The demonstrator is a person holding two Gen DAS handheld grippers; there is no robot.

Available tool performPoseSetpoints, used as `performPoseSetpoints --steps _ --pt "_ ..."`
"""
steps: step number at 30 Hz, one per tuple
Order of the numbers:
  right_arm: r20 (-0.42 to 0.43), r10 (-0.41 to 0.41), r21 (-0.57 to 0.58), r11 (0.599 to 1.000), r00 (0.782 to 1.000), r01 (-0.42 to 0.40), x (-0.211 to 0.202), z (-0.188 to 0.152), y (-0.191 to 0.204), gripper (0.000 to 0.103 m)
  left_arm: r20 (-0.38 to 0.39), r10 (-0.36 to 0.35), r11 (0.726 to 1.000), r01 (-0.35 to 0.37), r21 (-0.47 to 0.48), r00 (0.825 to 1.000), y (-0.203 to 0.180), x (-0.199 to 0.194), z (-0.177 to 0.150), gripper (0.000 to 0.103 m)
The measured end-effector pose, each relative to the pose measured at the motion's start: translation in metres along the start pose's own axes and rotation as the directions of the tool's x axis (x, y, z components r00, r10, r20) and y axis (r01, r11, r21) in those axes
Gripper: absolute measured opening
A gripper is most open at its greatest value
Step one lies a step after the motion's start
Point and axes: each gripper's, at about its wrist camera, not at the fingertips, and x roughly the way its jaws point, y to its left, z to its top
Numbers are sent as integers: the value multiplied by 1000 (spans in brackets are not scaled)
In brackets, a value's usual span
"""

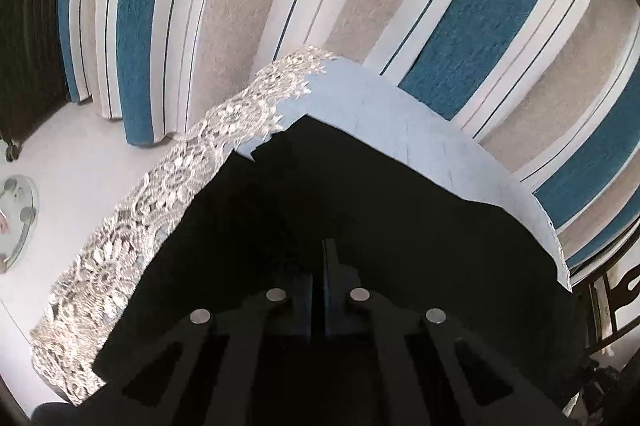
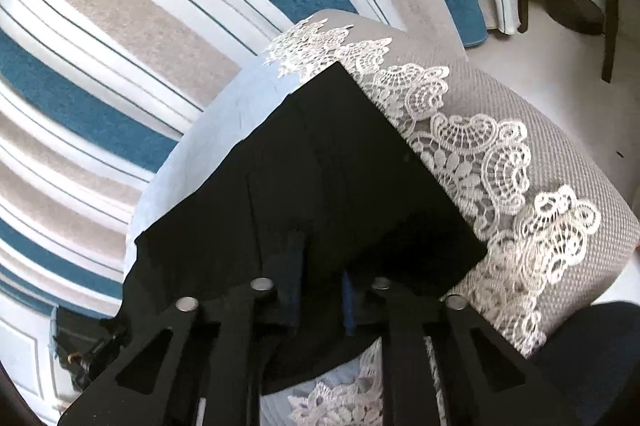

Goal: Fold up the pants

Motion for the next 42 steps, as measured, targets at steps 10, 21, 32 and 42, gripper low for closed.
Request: performPoseSetpoints --steps 10,21,32,42 --pt "27 29 -46 999 999 -28 -28 3 0 9 58 11 1000 -12 17 998 12 -57 -13 5" --pt "-22 6 -45 999 1000 -7 -19 -4 -9 9 -14 56 998 -55 20 998 24 -45 -29 5" --pt "138 -195 -72 976 971 206 -66 -5 -12 27 76 205 979 -205 -4 976 43 -75 -19 10" --pt "43 -143 -260 954 989 149 -22 -22 13 27 47 58 992 -63 108 997 -6 -56 -19 10"
